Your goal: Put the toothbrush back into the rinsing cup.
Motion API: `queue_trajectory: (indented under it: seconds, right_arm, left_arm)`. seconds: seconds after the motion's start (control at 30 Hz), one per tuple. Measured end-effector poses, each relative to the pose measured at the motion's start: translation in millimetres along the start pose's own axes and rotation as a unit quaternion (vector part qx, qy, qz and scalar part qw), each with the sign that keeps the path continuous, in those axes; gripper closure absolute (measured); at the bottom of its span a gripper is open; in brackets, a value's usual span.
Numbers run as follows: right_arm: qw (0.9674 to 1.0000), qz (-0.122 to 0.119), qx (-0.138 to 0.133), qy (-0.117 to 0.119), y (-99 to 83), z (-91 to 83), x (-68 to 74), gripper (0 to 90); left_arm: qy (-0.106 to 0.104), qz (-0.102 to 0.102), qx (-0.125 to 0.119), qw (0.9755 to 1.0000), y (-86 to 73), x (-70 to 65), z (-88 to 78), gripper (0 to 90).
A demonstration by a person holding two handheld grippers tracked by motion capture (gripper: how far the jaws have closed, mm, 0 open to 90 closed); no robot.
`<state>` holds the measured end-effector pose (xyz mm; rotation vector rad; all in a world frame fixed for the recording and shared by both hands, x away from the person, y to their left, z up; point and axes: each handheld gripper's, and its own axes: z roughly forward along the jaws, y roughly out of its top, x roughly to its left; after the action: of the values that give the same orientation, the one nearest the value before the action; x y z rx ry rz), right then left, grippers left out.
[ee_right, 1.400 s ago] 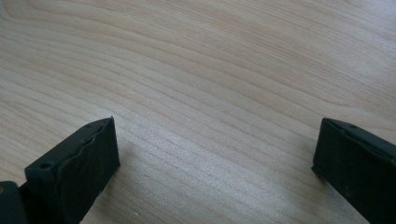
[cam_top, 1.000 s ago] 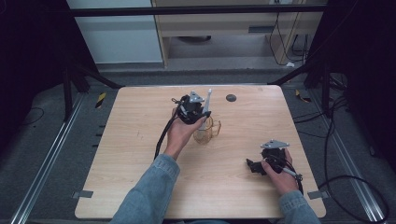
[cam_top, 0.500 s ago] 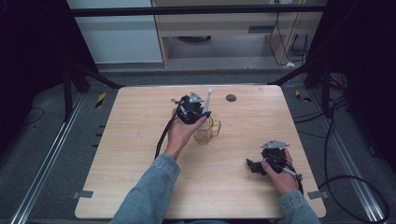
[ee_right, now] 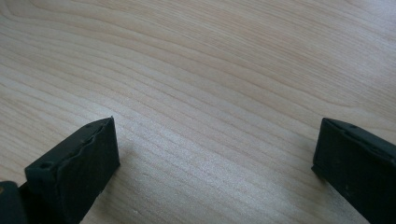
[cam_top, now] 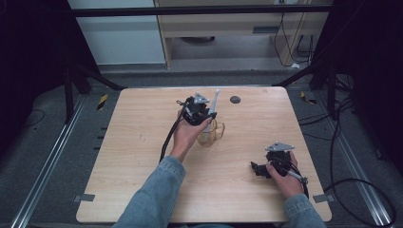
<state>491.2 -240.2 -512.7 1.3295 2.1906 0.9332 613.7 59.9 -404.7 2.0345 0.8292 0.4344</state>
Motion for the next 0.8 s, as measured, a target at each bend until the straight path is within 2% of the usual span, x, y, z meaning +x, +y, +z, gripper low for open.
queue_trajectory:
  seconds: [0.43, 0.8]
  right_arm:
    - [1.0000, 0.000, 0.000, 0.000, 0.0, 0.0, 0.0, 0.4]
    - [1.0000, 0.001, 0.000, 0.000, 0.0, 0.0, 0.1, 0.4]
  left_arm:
    - [-0.001, 0.000, 0.006, 1.0000, 2.0, 1.8, 1.7, 67.1]
    - [0.003, 0.001, 0.000, 1.0000, 1.3, 1.8, 0.1, 65.4]
